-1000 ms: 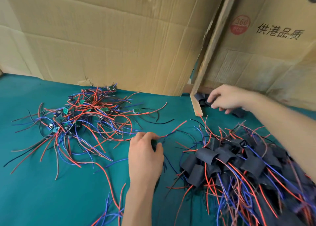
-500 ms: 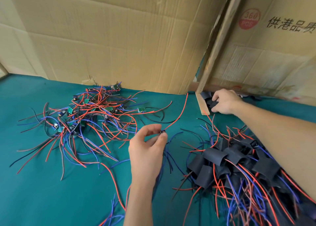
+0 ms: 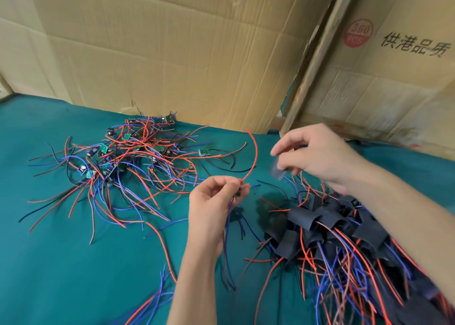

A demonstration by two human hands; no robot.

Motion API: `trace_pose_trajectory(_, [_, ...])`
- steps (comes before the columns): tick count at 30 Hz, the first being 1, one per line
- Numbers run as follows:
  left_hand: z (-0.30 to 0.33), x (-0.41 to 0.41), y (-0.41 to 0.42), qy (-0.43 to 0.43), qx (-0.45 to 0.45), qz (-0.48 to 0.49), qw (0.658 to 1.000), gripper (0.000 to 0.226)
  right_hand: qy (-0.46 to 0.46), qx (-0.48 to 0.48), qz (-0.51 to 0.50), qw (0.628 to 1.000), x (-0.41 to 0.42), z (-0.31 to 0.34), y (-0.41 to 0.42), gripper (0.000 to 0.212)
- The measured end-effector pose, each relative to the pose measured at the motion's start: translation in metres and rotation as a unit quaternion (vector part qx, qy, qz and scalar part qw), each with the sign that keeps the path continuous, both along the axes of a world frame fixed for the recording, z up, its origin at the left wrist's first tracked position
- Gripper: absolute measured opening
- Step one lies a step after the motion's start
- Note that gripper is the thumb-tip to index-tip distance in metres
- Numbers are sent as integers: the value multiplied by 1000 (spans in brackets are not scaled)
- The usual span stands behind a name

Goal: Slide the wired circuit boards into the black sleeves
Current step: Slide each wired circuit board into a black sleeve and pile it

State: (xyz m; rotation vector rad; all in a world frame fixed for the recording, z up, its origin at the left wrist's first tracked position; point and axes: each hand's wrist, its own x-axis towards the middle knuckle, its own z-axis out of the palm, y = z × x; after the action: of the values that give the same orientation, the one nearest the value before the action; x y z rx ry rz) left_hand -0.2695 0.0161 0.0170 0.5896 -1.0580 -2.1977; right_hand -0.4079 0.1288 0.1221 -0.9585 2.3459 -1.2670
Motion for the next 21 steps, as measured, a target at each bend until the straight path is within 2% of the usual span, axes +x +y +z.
trace_pose_trajectory(6, [0, 0, 3, 9, -13, -22, 1000, 9, -42, -20, 22, 999, 46, -33, -19, 11])
trace_pose_trajectory(11, [-3, 2, -2, 23, 6, -4, 1000, 14, -46, -41, 20, 998, 50, -42, -18, 27])
trace_pose_trajectory(16, [-6, 1, -3, -3, -8, 14, 1000, 25, -15, -22, 34, 999, 54, -47, -15, 41])
trace_pose_trajectory(21, [-7, 1, -3, -8, -17, 35, 999, 13, 44, -18, 11, 999, 50, -50, -13, 28])
